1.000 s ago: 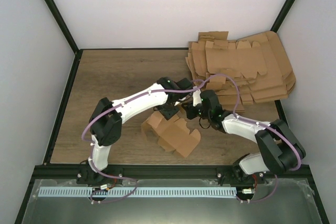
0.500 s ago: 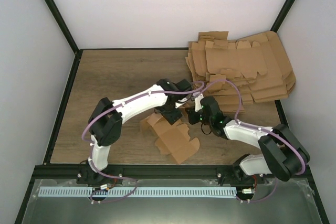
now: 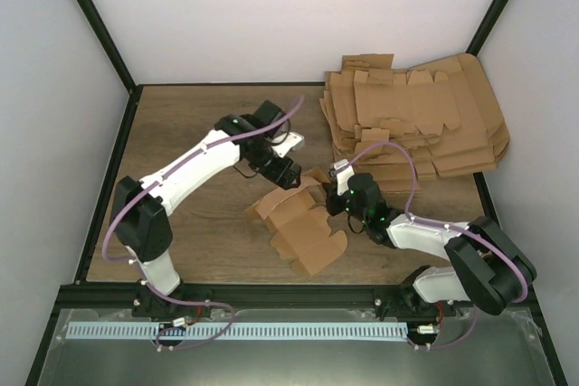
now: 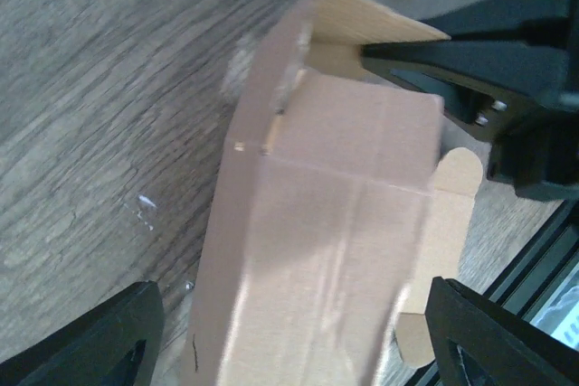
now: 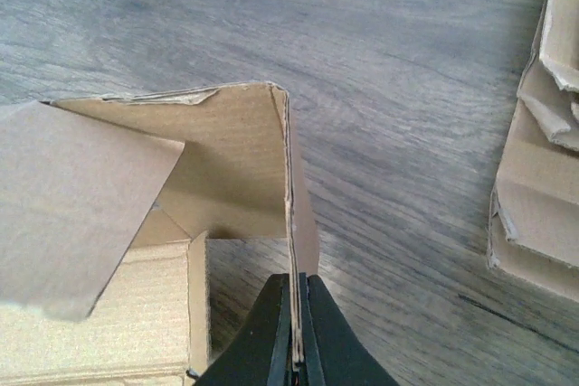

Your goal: Fold the paper box

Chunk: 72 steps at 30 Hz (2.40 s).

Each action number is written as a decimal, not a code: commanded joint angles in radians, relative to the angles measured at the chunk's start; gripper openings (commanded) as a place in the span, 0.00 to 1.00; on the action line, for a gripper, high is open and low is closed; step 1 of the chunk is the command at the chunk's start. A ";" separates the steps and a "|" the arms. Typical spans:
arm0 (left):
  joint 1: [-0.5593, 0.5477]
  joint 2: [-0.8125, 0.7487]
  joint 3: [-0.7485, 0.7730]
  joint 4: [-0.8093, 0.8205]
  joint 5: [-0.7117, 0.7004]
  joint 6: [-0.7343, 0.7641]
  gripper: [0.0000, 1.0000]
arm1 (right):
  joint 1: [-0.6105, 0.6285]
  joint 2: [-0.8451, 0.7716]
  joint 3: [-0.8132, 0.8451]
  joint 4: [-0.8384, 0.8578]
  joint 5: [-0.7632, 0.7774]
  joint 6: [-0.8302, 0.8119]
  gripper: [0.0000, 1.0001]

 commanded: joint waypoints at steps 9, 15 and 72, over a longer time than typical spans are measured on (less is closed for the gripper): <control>0.153 -0.031 -0.100 0.093 0.182 0.058 0.78 | 0.026 -0.005 -0.002 0.073 0.041 -0.045 0.01; 0.150 -0.014 -0.166 0.106 0.266 0.094 0.77 | 0.028 0.007 0.003 0.071 0.039 -0.045 0.01; 0.065 0.040 -0.231 0.152 0.303 0.080 0.76 | 0.047 0.022 0.016 0.059 0.054 -0.053 0.01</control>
